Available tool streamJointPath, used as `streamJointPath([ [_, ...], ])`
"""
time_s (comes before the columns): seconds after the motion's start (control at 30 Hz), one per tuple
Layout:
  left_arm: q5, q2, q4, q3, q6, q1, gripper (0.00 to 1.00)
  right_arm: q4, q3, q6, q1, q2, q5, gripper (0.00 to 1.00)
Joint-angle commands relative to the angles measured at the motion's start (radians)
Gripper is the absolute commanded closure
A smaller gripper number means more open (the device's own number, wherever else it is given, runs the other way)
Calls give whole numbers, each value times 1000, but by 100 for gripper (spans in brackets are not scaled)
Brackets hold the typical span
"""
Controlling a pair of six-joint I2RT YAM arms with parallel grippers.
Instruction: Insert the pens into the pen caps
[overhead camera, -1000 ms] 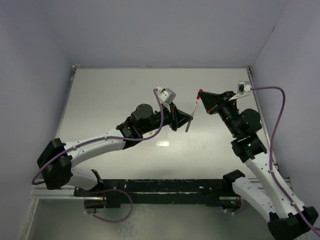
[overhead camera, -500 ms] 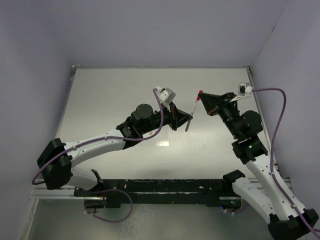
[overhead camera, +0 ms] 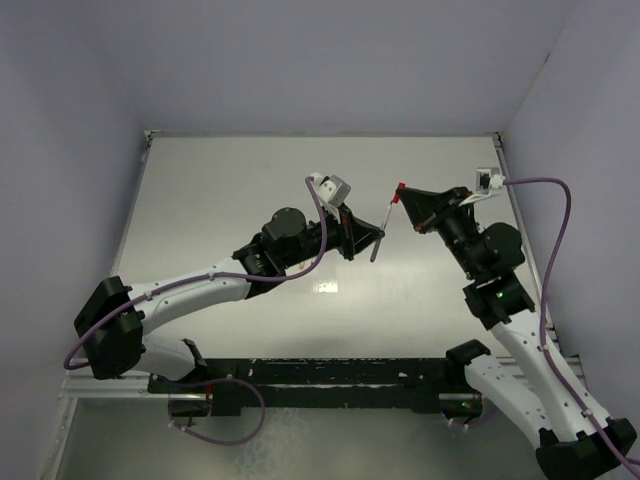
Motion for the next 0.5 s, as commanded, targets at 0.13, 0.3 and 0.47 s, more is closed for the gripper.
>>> streamJointPath([
  [0.13,7,-19,39,-3,-4,4,100,78,-3,9,0,-7,-8,100],
  [0.3,15,-13,38,-6,-8,3,100,92,-4,4,0,-5,0,100],
  [0.47,17,-10,35,-5,-8,3,100,103,6,4,-1,2,-4,100],
])
